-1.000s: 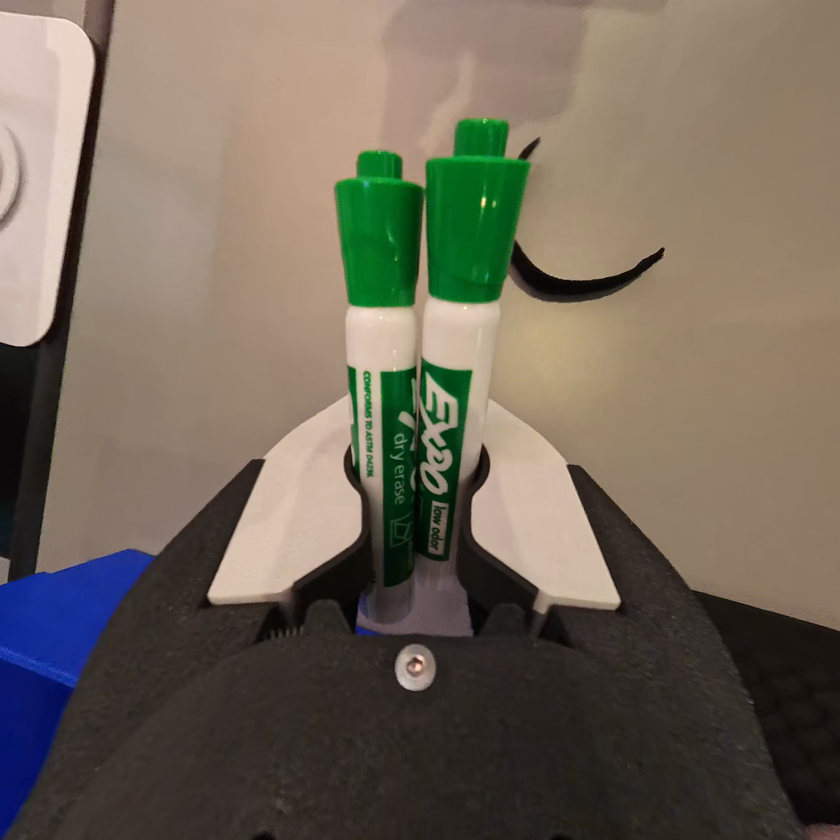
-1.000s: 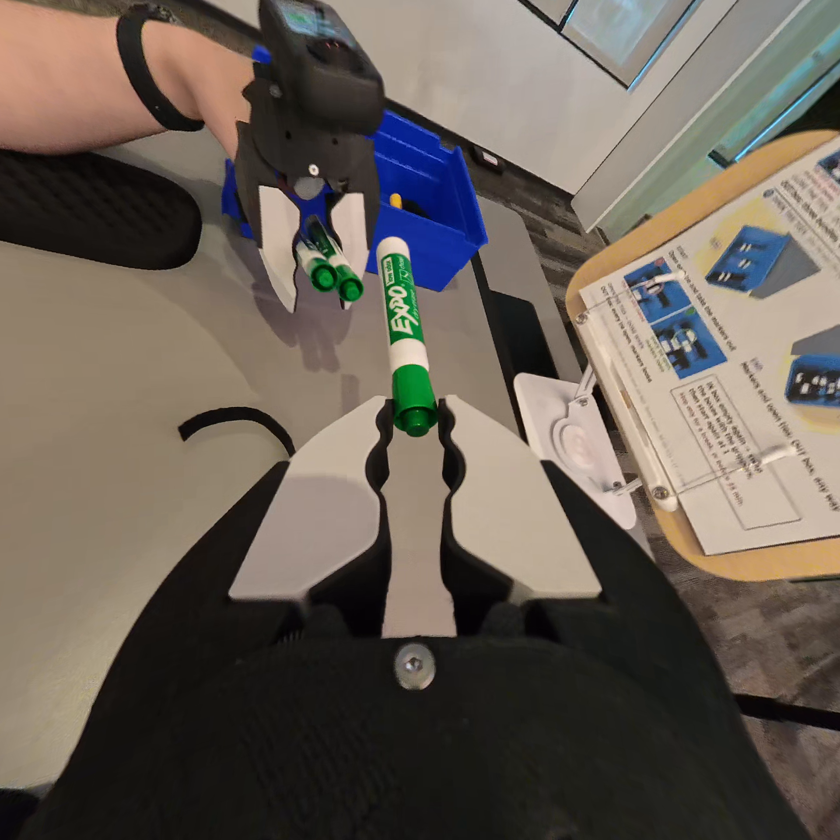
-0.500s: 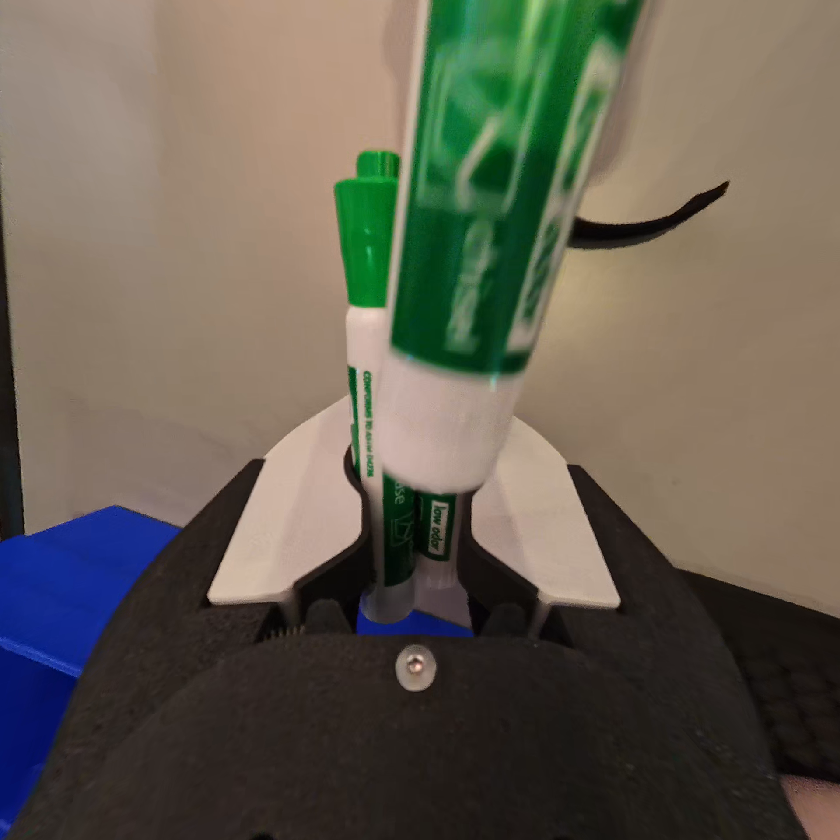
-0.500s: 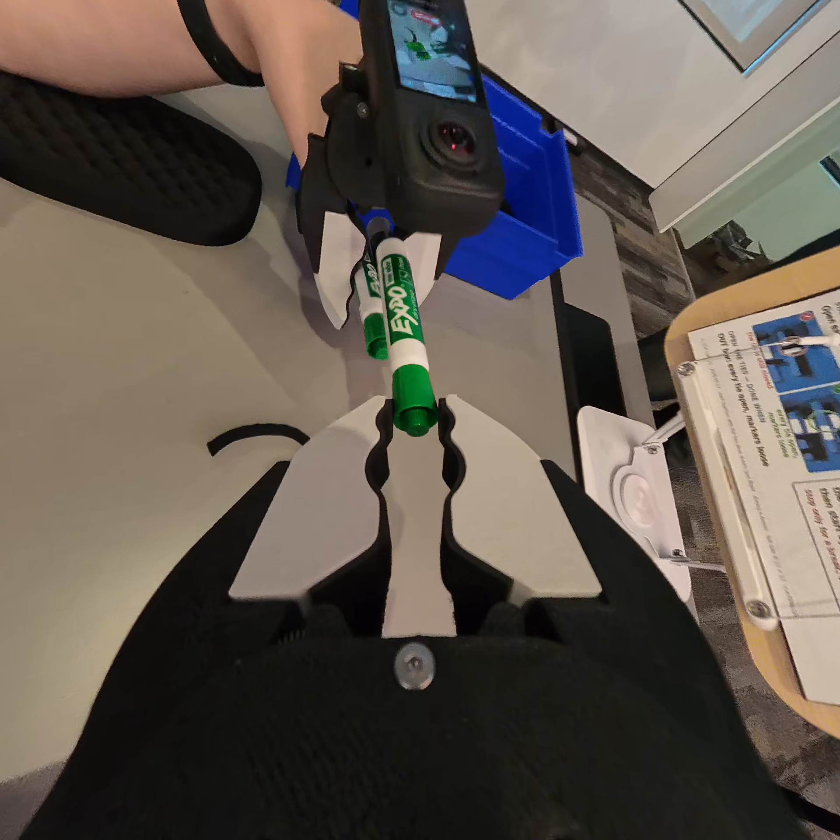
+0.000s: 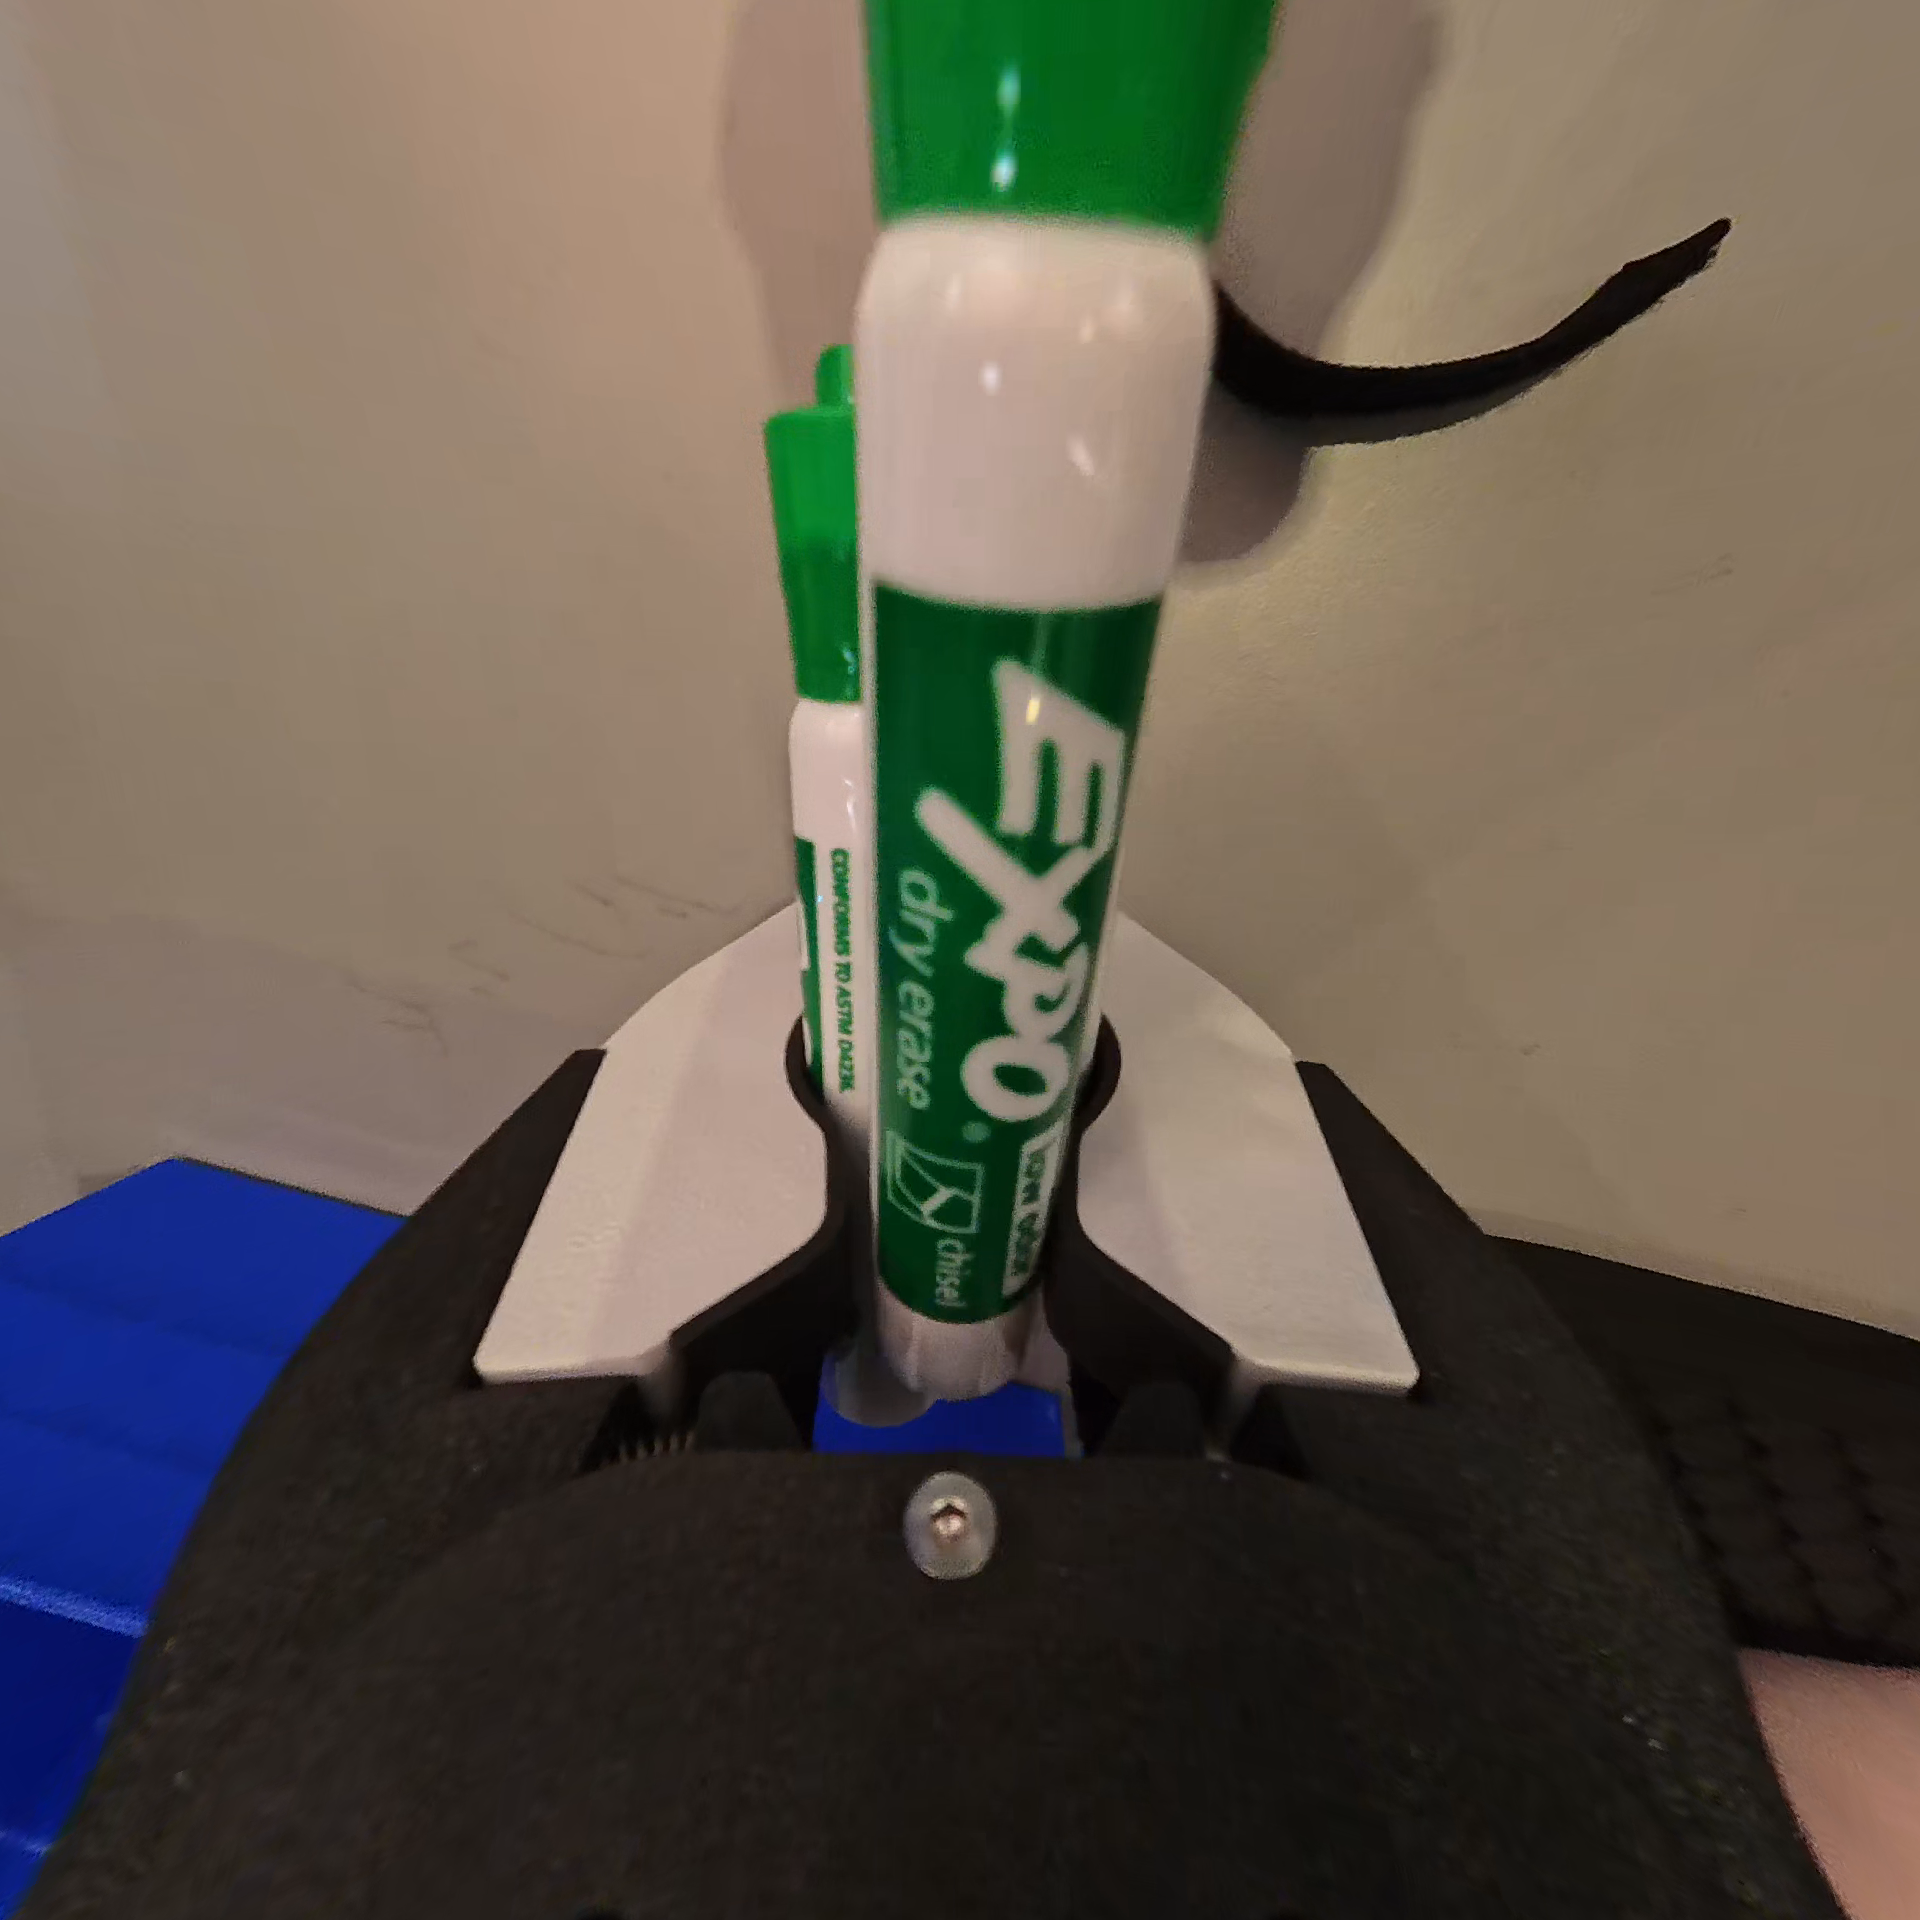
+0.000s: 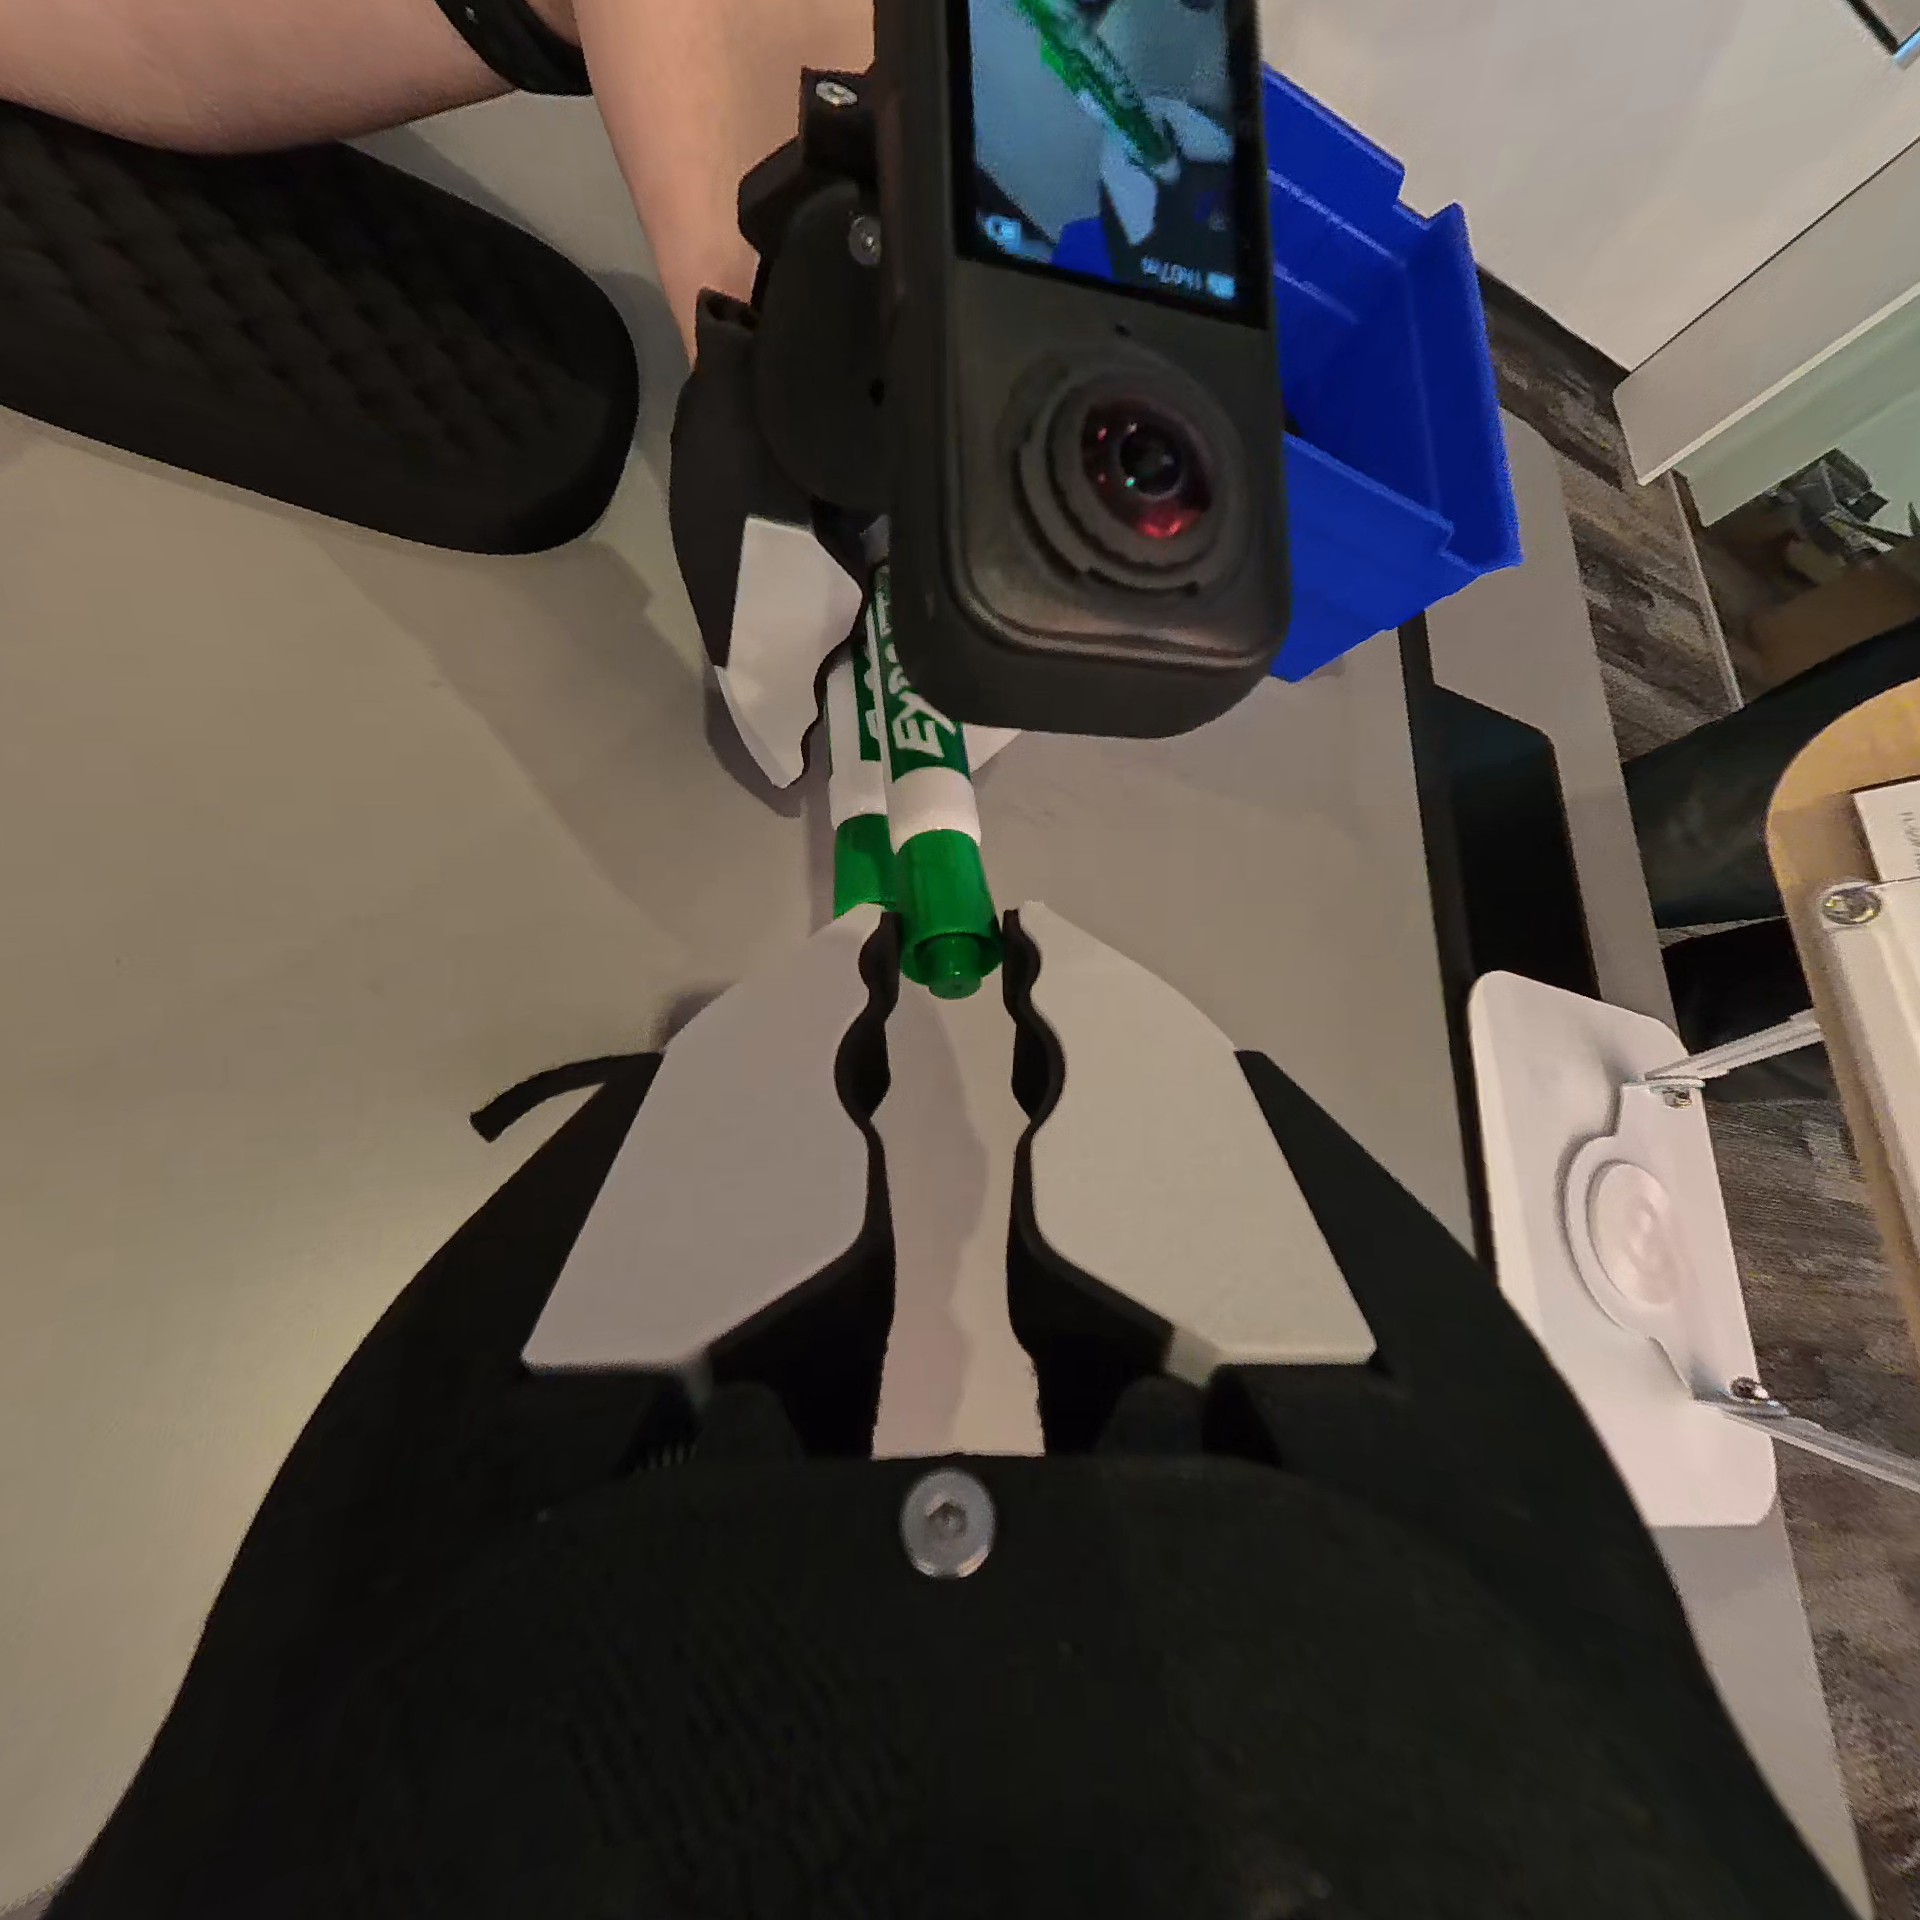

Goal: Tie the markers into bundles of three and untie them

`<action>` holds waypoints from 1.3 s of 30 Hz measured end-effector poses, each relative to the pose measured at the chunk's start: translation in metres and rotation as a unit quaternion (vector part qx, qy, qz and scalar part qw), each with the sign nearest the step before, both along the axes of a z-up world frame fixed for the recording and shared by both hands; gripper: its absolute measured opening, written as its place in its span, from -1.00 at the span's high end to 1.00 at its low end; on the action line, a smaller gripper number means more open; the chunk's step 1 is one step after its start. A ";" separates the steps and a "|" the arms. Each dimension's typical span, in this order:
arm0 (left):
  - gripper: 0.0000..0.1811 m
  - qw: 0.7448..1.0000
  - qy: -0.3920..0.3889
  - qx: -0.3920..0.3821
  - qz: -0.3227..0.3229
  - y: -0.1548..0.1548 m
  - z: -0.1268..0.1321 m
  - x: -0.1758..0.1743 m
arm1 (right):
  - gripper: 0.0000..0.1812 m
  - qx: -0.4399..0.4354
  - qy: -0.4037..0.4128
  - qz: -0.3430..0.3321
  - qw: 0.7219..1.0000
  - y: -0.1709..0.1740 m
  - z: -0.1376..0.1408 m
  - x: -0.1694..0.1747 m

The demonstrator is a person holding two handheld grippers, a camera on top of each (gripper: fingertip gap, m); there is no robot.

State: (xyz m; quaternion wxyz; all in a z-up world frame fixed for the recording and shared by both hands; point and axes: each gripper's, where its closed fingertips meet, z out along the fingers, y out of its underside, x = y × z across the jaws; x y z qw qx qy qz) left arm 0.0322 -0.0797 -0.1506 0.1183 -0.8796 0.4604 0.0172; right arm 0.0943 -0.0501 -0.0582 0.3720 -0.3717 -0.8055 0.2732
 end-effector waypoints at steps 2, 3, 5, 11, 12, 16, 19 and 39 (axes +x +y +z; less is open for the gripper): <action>0.54 1.000 -0.011 -0.004 -0.001 -0.001 0.001 0.003 | 0.78 -0.009 -0.002 0.001 1.000 -0.001 -0.004 -0.003; 0.54 1.000 -0.015 -0.005 -0.002 -0.002 0.001 0.004 | 0.78 -0.014 -0.004 0.001 1.000 -0.002 -0.005 -0.004; 0.54 1.000 -0.010 -0.007 -0.002 -0.003 0.002 0.002 | 0.78 -0.017 -0.006 0.000 1.000 -0.003 -0.008 -0.006; 0.54 1.000 0.003 -0.016 -0.003 -0.007 -0.001 0.001 | 0.77 -0.041 0.001 0.008 0.999 -0.006 -0.013 -0.010; 0.53 1.000 0.003 -0.017 -0.004 -0.007 -0.001 0.001 | 0.77 -0.046 0.003 0.010 0.999 -0.007 -0.013 -0.011; 0.53 1.000 0.003 -0.017 -0.006 -0.008 0.001 0.002 | 0.77 -0.063 0.004 0.015 0.998 -0.009 -0.014 -0.012; 0.53 1.000 0.001 -0.016 -0.005 -0.008 0.002 0.002 | 0.75 -0.084 0.012 0.019 0.996 -0.010 -0.010 -0.012; 0.54 1.000 0.004 -0.014 -0.010 -0.009 0.004 0.004 | 0.89 -0.175 0.008 0.032 0.984 -0.010 -0.006 -0.009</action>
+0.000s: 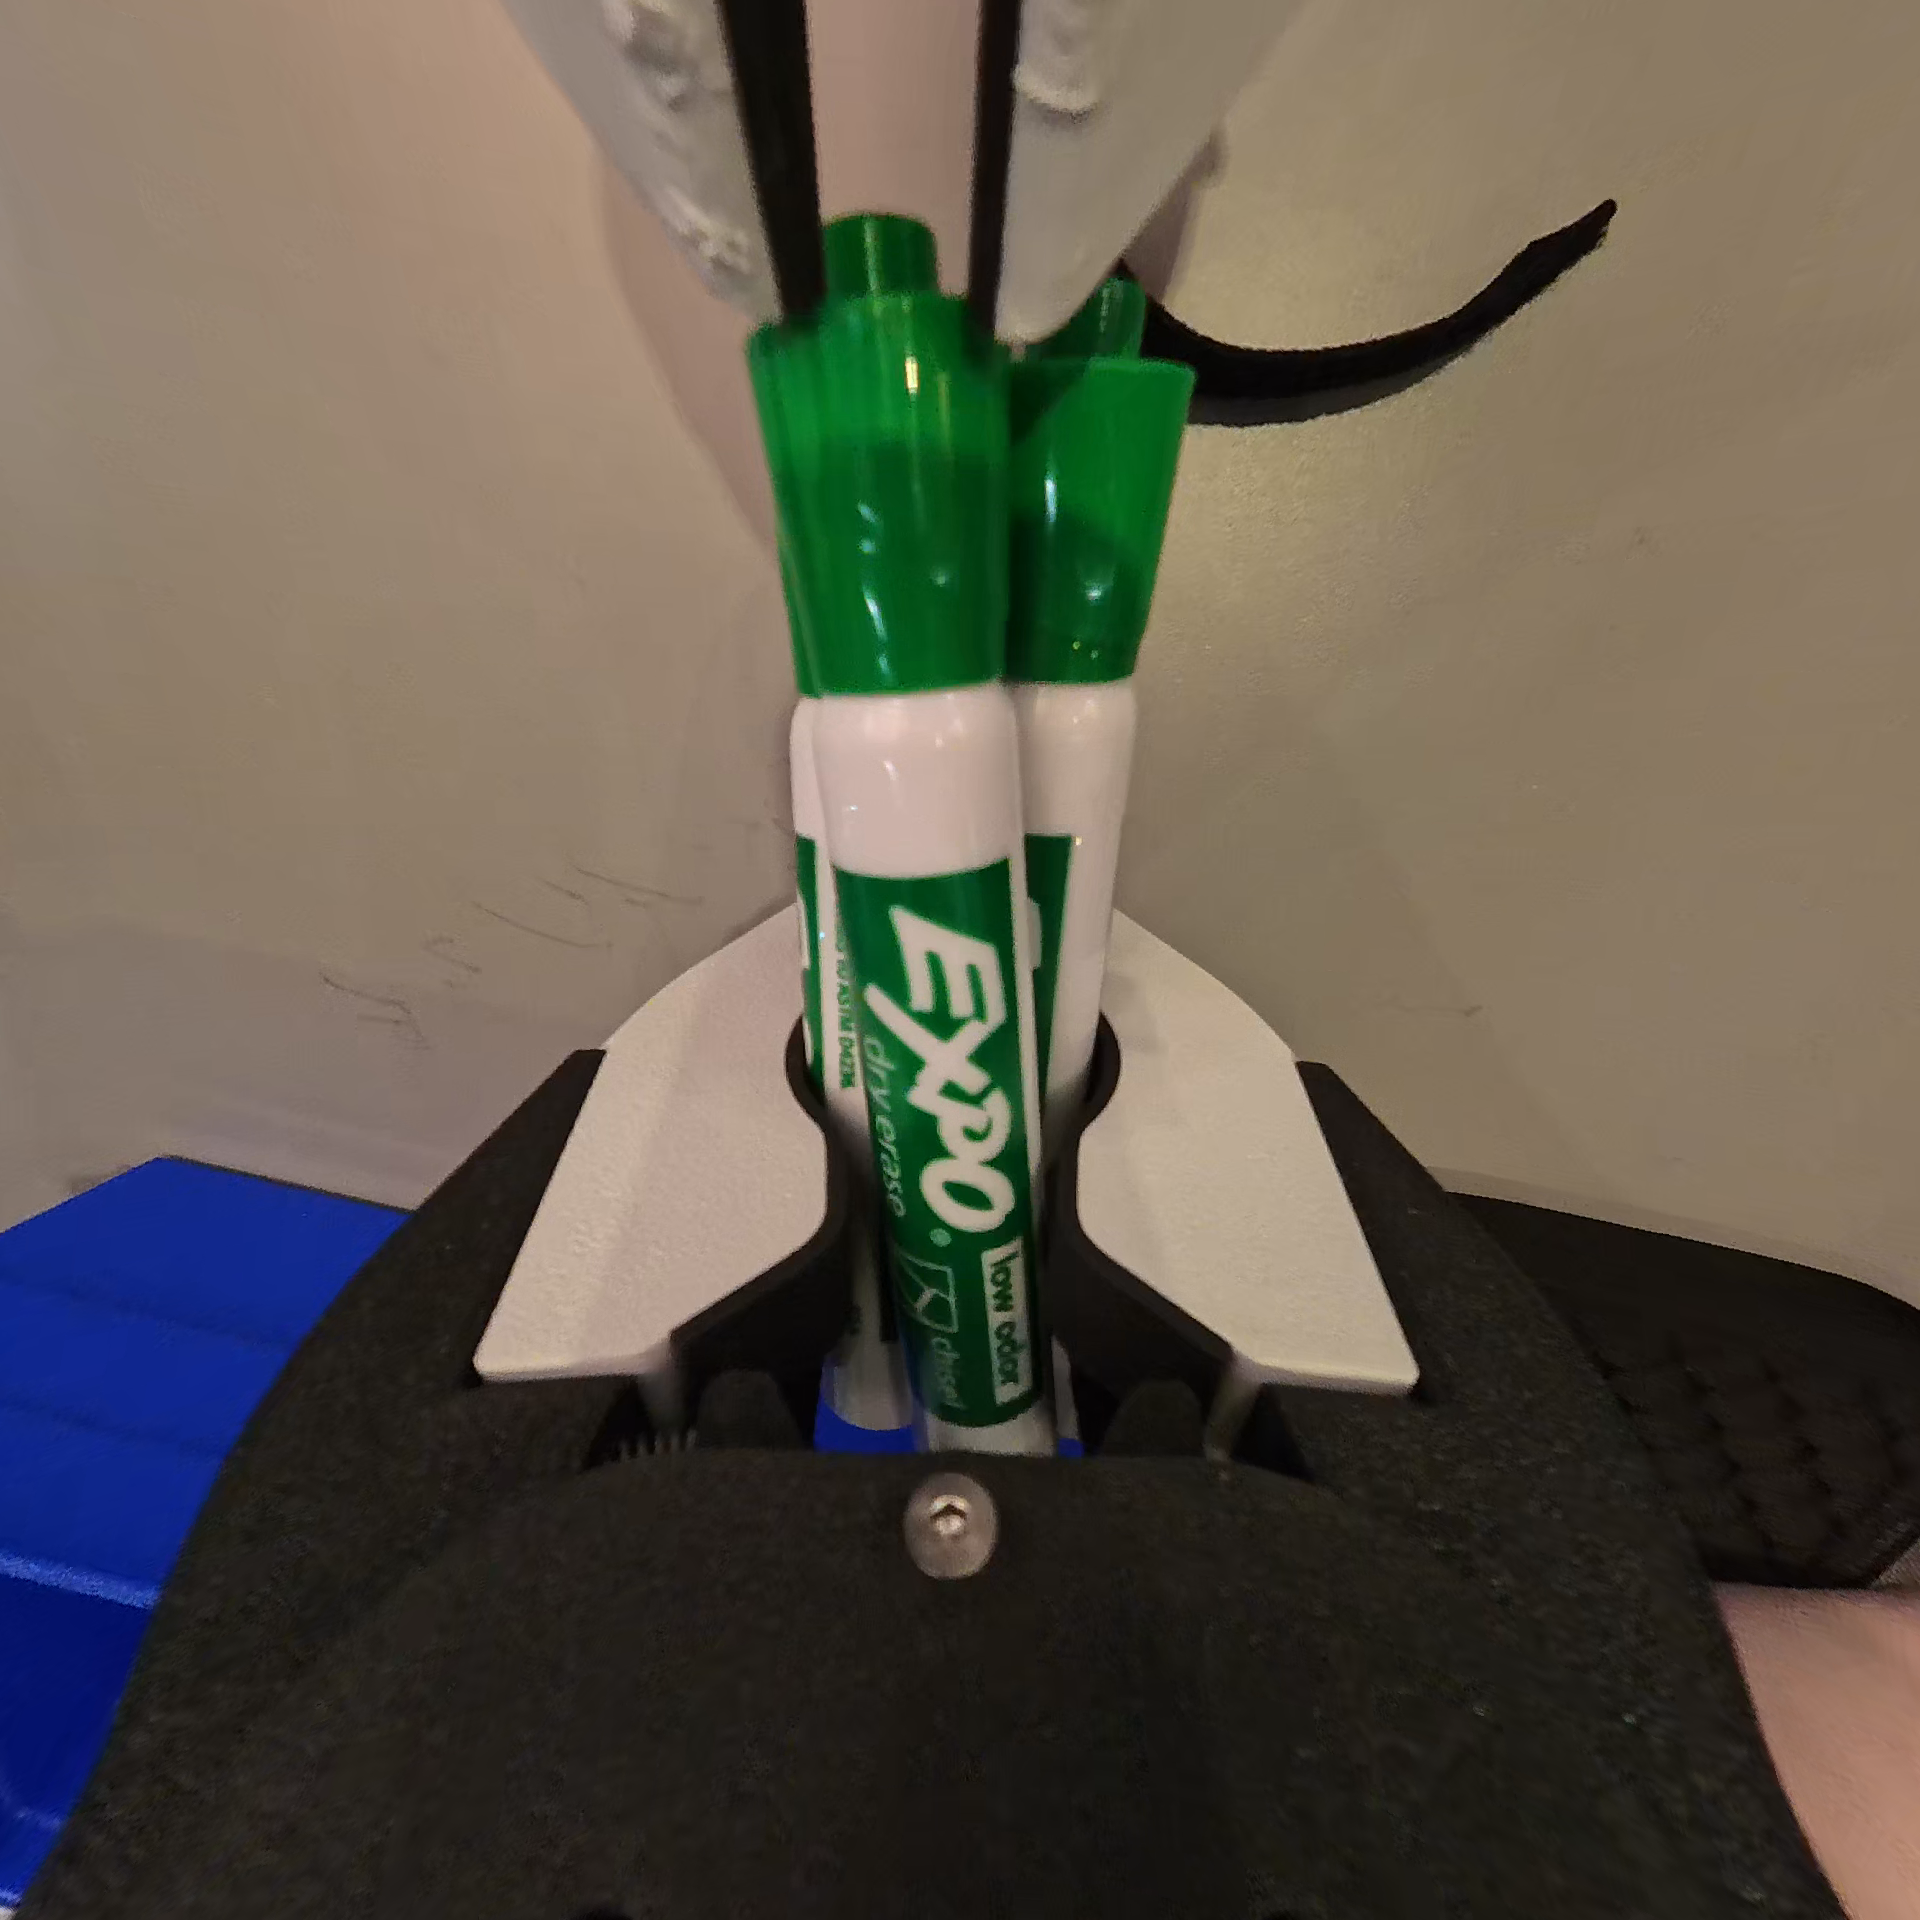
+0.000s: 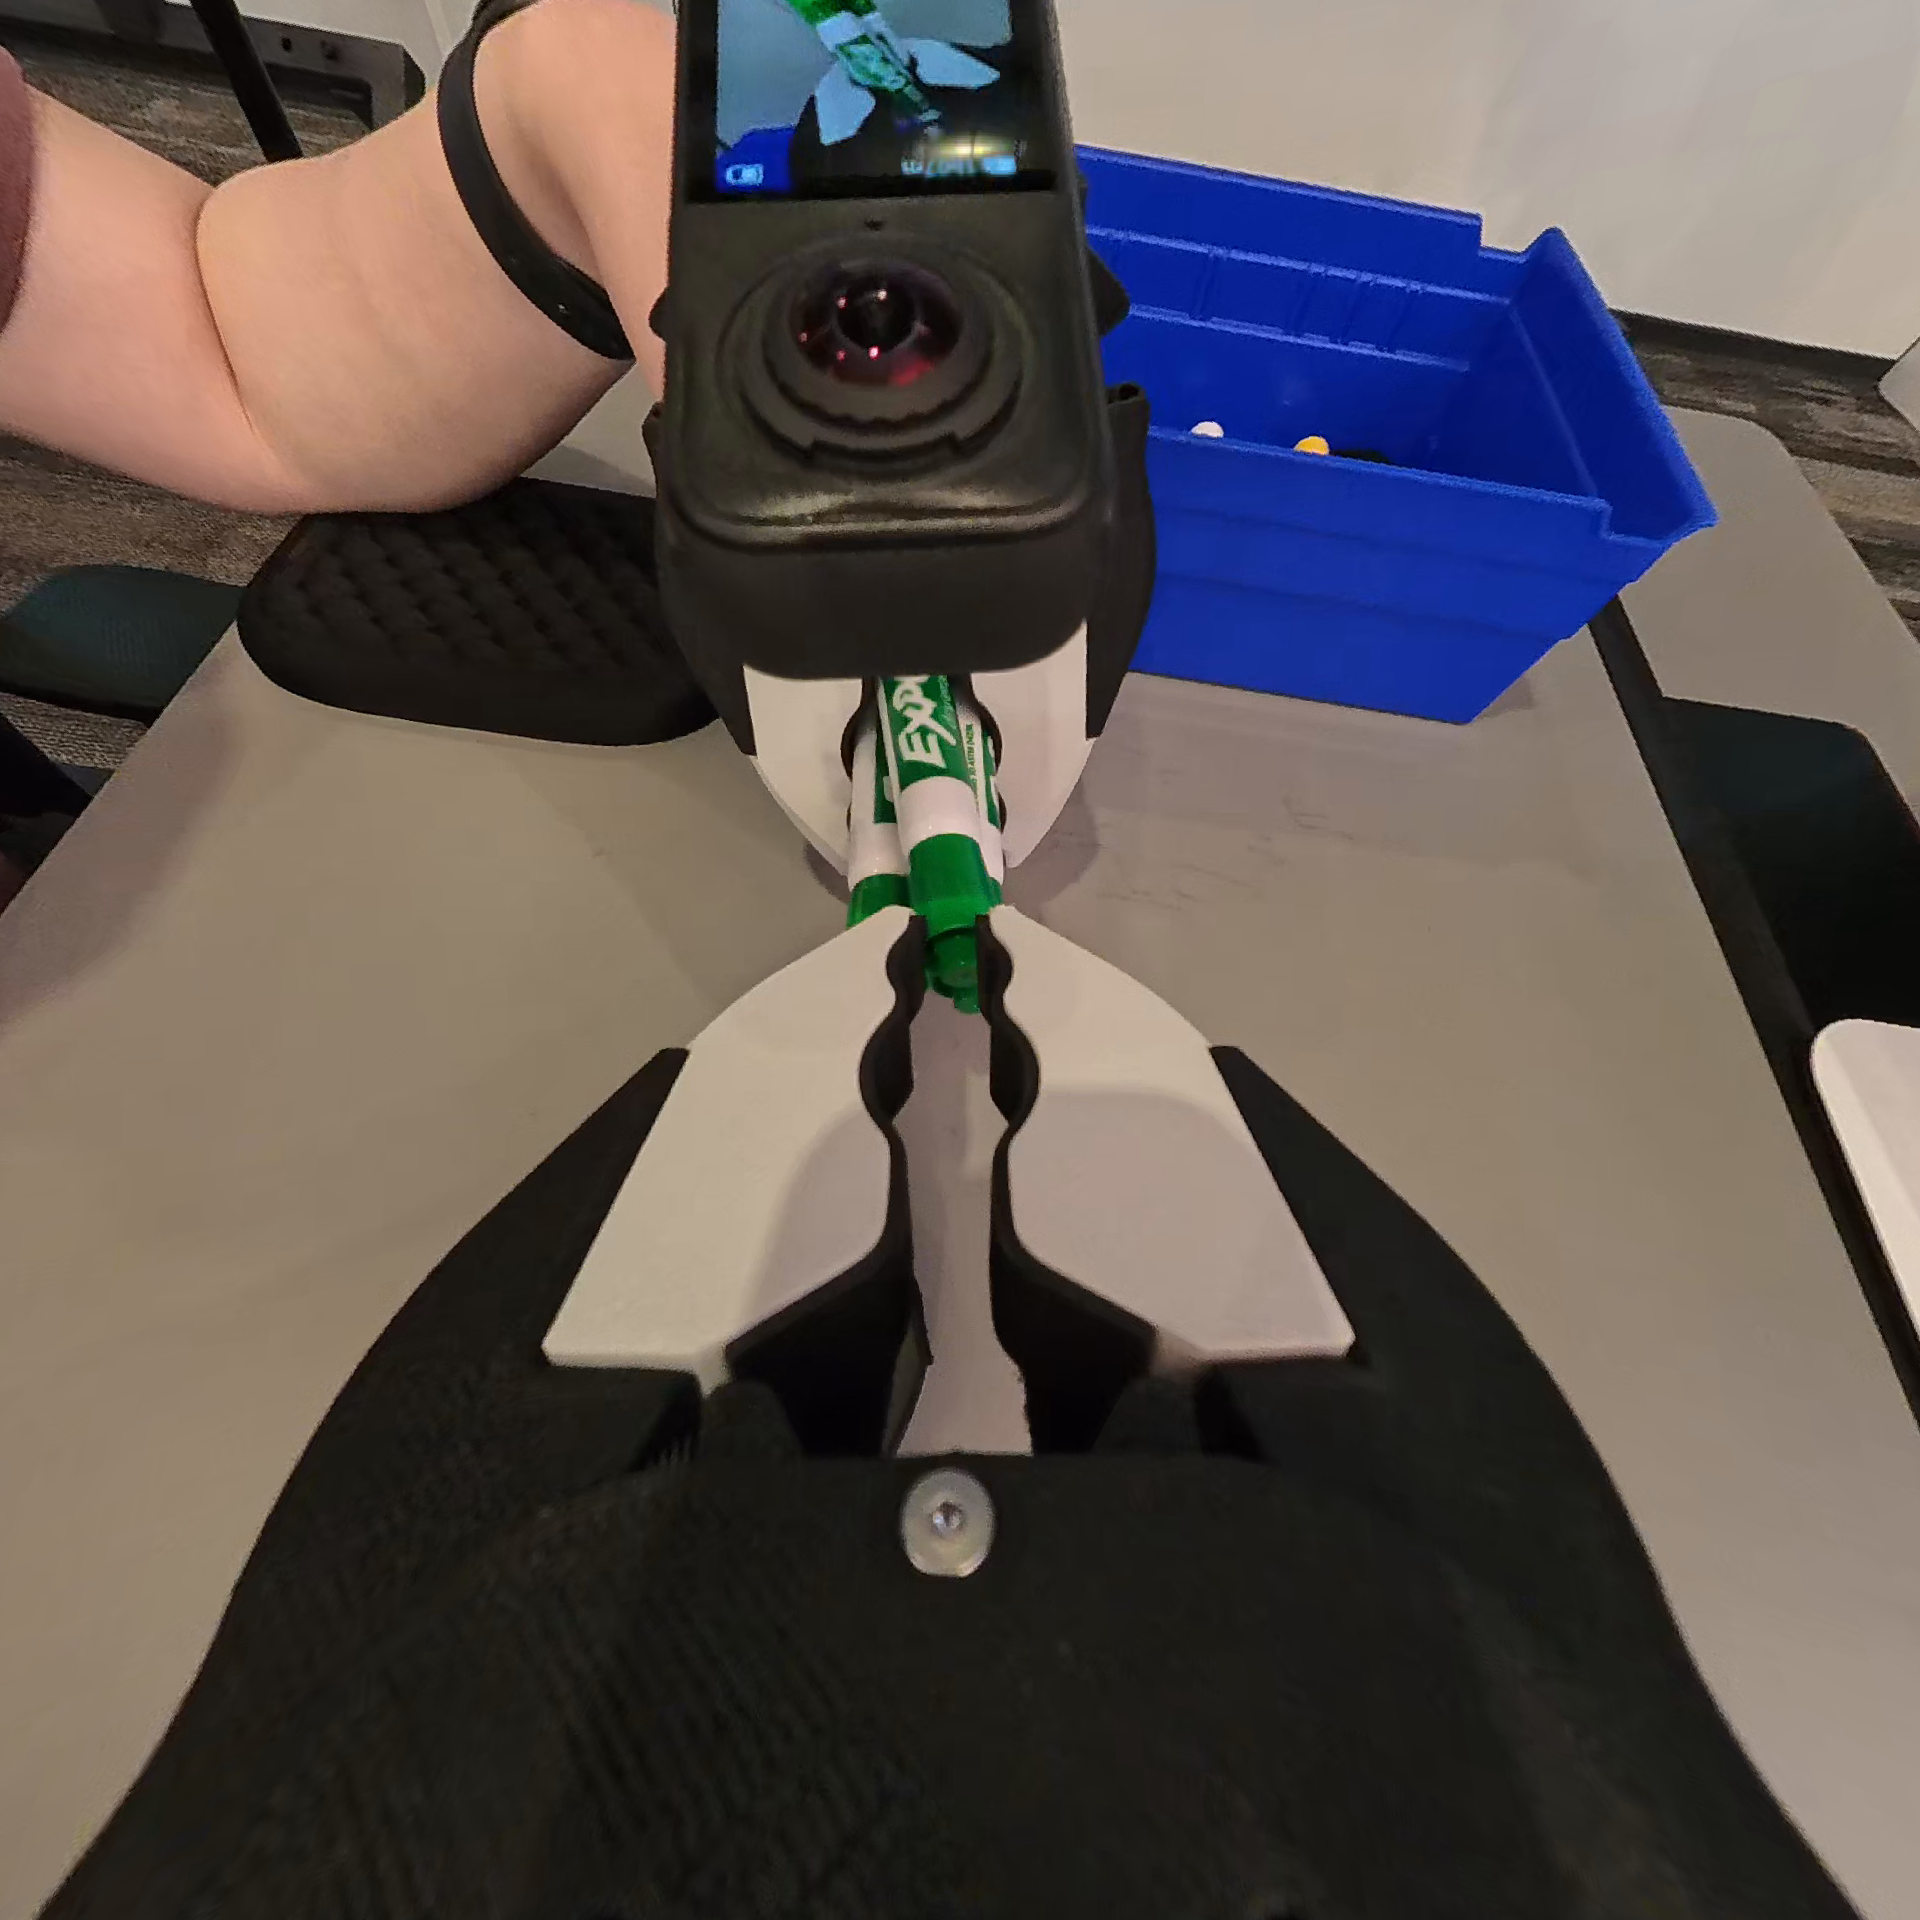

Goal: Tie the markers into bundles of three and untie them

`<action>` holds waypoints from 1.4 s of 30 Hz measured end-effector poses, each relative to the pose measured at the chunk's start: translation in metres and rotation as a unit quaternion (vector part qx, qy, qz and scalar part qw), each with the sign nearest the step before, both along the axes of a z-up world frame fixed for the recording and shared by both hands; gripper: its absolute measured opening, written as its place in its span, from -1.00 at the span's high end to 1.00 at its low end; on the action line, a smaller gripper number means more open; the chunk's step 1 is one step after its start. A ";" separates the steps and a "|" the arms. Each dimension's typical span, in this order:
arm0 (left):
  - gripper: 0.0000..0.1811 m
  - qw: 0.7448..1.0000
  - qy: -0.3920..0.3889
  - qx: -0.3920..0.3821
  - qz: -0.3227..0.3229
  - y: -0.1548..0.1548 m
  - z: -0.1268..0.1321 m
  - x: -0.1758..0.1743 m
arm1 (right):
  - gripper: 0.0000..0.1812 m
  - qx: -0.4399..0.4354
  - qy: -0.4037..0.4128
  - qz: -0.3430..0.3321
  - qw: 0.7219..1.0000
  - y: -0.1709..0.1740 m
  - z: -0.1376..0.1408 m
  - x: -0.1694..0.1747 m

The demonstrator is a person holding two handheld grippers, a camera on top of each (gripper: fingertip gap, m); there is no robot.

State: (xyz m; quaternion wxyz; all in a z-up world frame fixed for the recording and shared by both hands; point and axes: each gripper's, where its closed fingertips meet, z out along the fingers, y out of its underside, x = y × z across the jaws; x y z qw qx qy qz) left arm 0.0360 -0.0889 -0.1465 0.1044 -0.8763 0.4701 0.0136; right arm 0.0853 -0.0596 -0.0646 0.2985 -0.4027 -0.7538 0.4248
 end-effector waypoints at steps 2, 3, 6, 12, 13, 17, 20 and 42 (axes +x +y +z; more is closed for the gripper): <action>0.54 1.000 0.002 0.000 0.001 0.000 -0.001 0.000 | 0.89 0.000 0.000 0.000 1.000 0.000 -0.001 0.000; 0.54 1.000 0.001 -0.002 0.000 0.000 -0.001 0.000 | 0.89 -0.001 0.000 0.000 1.000 0.000 -0.001 -0.001; 0.54 1.000 -0.001 -0.002 -0.001 0.000 -0.001 0.001 | 0.84 0.001 0.010 0.001 1.000 0.000 0.002 0.000; 0.54 1.000 0.000 0.000 0.018 0.003 -0.001 -0.010 | 0.82 -0.039 -0.033 -0.056 0.997 0.031 0.005 0.020; 0.54 1.000 0.001 0.002 0.023 0.004 -0.001 -0.013 | 0.83 -0.057 -0.052 -0.085 0.993 0.040 0.003 0.025; 0.54 0.999 0.002 0.021 0.041 0.010 0.005 -0.018 | 0.88 -0.189 -0.126 -0.203 0.952 0.049 -0.007 0.043; 0.54 0.999 0.002 0.030 0.044 0.011 0.009 -0.016 | 0.96 -0.299 -0.143 -0.231 0.915 0.032 -0.014 0.061; 0.53 0.998 0.008 0.050 0.023 0.005 0.026 -0.008 | 0.66 -0.307 -0.338 -0.439 0.774 0.019 -0.089 0.053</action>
